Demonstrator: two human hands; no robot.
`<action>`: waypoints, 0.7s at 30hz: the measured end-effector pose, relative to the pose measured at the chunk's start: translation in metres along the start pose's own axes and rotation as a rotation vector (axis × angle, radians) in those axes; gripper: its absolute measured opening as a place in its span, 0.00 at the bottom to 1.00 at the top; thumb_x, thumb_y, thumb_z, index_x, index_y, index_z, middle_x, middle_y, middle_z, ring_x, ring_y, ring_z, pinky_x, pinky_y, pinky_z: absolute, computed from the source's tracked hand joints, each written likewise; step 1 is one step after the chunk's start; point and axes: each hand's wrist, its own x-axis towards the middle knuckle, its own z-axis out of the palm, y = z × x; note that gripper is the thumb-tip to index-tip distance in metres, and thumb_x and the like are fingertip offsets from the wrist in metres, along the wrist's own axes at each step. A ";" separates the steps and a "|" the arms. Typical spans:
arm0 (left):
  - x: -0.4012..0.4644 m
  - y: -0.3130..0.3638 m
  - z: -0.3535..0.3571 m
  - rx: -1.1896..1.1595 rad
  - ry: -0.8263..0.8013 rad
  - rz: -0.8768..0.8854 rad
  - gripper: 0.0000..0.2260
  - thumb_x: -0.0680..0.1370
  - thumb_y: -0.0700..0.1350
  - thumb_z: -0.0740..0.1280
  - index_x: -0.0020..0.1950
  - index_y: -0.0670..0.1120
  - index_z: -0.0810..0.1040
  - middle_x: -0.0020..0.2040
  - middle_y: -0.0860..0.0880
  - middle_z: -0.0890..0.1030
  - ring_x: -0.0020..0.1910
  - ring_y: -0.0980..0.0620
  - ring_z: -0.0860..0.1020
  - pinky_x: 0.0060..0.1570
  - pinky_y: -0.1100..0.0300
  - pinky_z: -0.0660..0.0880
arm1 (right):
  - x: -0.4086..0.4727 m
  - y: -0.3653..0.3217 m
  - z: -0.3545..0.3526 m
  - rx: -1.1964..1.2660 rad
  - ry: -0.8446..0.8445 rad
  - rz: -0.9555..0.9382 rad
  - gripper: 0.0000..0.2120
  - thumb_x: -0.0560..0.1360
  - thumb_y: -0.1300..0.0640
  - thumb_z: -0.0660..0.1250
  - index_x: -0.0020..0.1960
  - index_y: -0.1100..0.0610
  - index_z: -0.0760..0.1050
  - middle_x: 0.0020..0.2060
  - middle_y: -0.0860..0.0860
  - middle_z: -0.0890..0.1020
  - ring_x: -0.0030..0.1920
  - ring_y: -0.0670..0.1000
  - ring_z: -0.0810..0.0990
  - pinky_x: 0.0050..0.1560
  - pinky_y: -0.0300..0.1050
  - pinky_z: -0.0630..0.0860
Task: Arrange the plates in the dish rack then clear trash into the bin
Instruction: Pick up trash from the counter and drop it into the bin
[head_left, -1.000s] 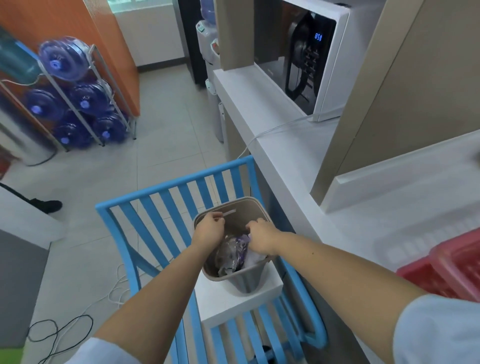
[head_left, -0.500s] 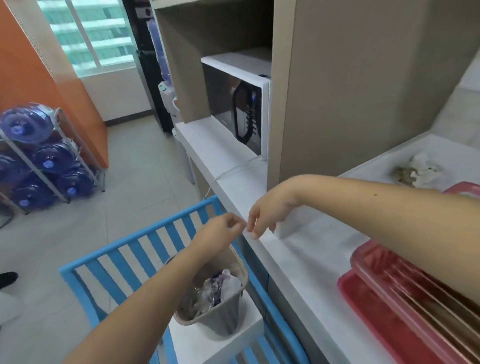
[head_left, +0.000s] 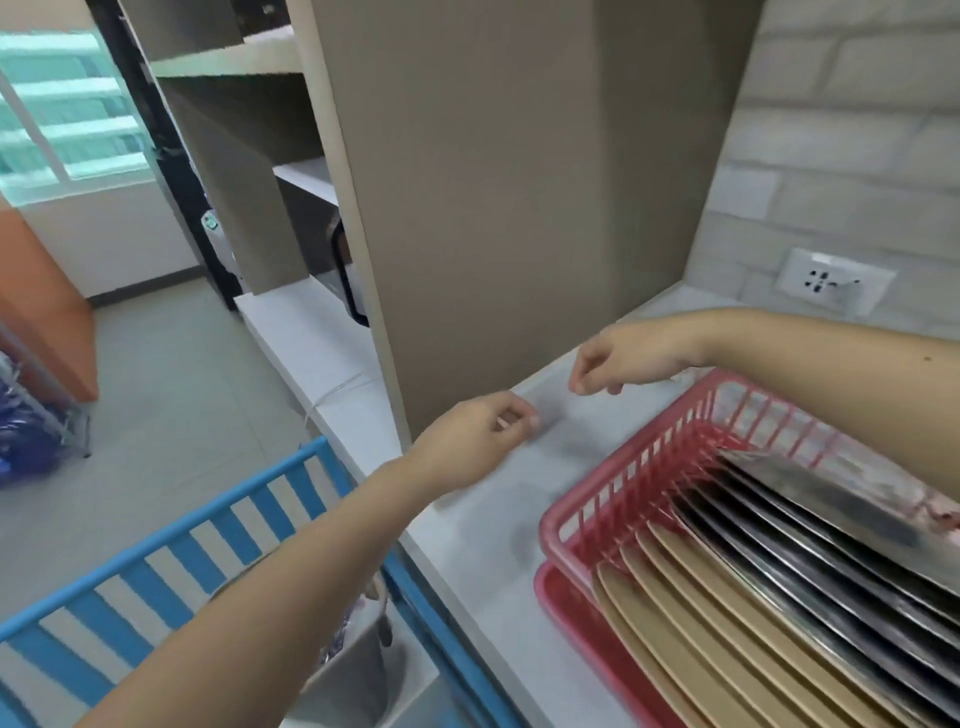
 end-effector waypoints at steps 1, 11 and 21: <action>0.011 0.008 0.004 -0.015 0.011 0.018 0.09 0.80 0.57 0.63 0.56 0.57 0.78 0.49 0.61 0.79 0.46 0.63 0.76 0.50 0.61 0.75 | 0.000 0.015 -0.003 0.023 0.036 0.031 0.07 0.75 0.46 0.65 0.50 0.45 0.79 0.46 0.45 0.81 0.50 0.50 0.81 0.48 0.50 0.76; 0.119 0.064 0.038 0.059 -0.070 0.128 0.15 0.81 0.54 0.61 0.67 0.53 0.74 0.61 0.55 0.77 0.56 0.53 0.77 0.57 0.56 0.74 | 0.011 0.119 -0.019 0.173 0.234 0.356 0.10 0.76 0.57 0.65 0.54 0.60 0.80 0.52 0.61 0.82 0.42 0.53 0.75 0.36 0.42 0.70; 0.212 0.066 0.093 0.250 -0.124 0.228 0.14 0.80 0.49 0.62 0.63 0.48 0.78 0.63 0.45 0.76 0.61 0.46 0.76 0.61 0.53 0.73 | 0.040 0.171 -0.006 0.249 0.340 0.632 0.15 0.71 0.63 0.65 0.27 0.60 0.66 0.23 0.54 0.68 0.24 0.53 0.66 0.26 0.38 0.61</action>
